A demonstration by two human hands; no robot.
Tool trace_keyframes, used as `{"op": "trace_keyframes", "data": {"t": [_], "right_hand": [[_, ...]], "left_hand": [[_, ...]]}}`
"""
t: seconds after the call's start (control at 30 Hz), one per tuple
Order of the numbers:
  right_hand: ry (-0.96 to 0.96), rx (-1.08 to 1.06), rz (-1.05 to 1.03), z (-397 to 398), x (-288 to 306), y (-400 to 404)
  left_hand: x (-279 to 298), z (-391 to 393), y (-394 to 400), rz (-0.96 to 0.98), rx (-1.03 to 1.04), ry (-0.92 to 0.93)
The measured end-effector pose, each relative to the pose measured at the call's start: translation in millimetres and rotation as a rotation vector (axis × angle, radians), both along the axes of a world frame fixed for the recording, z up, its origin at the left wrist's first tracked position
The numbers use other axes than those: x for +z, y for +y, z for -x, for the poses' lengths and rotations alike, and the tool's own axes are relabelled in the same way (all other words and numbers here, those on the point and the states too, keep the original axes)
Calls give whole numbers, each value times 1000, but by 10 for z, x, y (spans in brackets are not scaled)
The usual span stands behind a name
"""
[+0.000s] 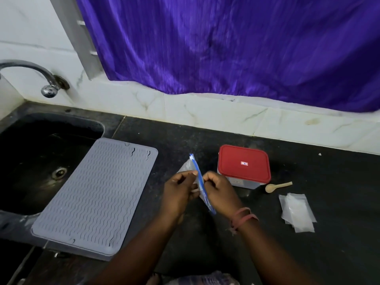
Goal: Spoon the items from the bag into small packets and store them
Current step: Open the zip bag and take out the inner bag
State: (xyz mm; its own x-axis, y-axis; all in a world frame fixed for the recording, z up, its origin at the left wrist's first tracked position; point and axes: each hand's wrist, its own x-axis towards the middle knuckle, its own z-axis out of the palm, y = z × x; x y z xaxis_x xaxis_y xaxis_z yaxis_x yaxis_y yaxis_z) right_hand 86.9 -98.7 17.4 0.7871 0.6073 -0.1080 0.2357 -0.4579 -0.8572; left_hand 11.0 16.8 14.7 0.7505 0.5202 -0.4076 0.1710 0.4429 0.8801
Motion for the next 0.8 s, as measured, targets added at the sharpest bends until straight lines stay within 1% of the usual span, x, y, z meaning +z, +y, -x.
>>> {"op": "trace_keyframes", "data": {"t": [0.03,0.1,0.17,0.2,0.3,0.33,0.4,0.47,0.5,0.53,0.57,0.6,0.63,0.67,0.73,0.8], "right_hand": [[-34,35,9,-21,45,-5],[-110,122,55,-49,151,-23],[-126,148,35,-87,283,-48],[-101,125,3,-118,360,-50],[17,-35,-96,-275,572,23],[1,-71,-91,-340,633,73],[-98,-83,-21,-448,723,166],[-191,-65,39,-552,806,214],[-233,-52,54,-609,858,216],[-261,-29,65,-645,927,202],[-284,7,67,-683,999,192],[-299,53,66,-709,1054,178],[-308,95,72,-731,1093,173],[-319,125,89,-740,1120,166],[-359,157,127,-754,1144,171],[-419,153,131,-764,1177,194]], "left_hand": [[48,-15,-26,2,-13,-19],[115,-44,-56,-60,-28,-34],[163,-65,-50,-127,-24,-45],[191,-81,-41,-159,-24,-60],[322,-143,-57,-272,-33,-119],[375,-169,-65,-316,-42,-140],[467,-210,-99,-373,-87,-174],[529,-242,-79,-331,-105,-173],[583,-278,-35,-312,-76,-171],[613,-322,37,-356,-19,-158],[651,-384,141,-467,41,-141],[698,-441,251,-591,56,-144],[760,-496,359,-671,28,-159],[813,-564,445,-679,-23,-184],[898,-655,553,-606,-104,-200],[955,-696,588,-608,-110,-199]]}}
